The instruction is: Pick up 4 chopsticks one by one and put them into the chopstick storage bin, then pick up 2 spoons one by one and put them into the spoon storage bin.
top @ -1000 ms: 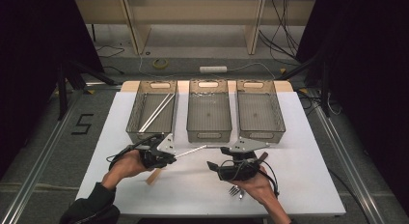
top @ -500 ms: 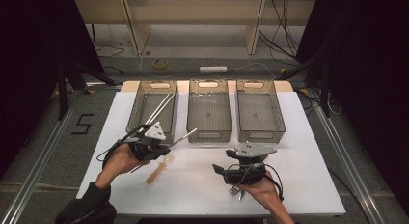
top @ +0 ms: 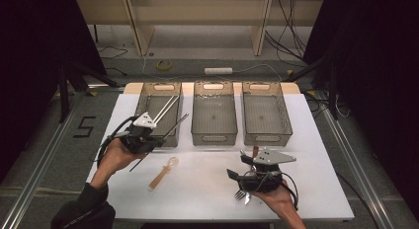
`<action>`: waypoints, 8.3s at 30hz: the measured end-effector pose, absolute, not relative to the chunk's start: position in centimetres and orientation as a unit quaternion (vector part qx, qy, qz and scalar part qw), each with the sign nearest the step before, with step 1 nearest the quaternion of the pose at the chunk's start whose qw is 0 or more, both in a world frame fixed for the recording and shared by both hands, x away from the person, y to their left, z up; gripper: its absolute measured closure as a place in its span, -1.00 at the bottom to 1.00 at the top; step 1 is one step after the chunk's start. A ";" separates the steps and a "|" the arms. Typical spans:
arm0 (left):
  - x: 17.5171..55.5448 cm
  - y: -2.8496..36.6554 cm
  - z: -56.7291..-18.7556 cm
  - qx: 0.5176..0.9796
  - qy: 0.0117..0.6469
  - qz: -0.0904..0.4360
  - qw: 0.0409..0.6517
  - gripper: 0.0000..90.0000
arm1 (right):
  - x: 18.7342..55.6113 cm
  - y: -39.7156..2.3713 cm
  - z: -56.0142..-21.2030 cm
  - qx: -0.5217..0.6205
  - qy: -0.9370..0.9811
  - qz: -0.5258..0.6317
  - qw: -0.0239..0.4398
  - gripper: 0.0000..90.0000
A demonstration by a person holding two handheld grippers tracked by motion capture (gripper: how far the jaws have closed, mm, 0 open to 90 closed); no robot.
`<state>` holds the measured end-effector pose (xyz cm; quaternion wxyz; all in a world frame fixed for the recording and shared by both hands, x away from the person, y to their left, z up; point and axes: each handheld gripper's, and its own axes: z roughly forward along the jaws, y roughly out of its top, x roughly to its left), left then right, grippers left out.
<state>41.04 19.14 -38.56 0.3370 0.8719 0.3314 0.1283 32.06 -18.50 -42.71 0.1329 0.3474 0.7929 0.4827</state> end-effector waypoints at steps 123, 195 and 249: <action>42.9 21.1 -40.8 0.797 0.475 0.135 0.349 -0.24 | 29.8 -20.3 -42.8 0.352 0.781 0.499 0.133 -0.30; 35.3 17.0 -45.4 0.875 0.417 0.068 0.237 -0.32 | 30.9 -22.5 -43.3 0.405 0.763 0.482 0.145 -0.32; 35.4 17.8 -45.1 0.872 0.395 0.063 0.281 0.66 | 31.0 -22.3 -43.5 0.404 0.767 0.476 0.145 -0.32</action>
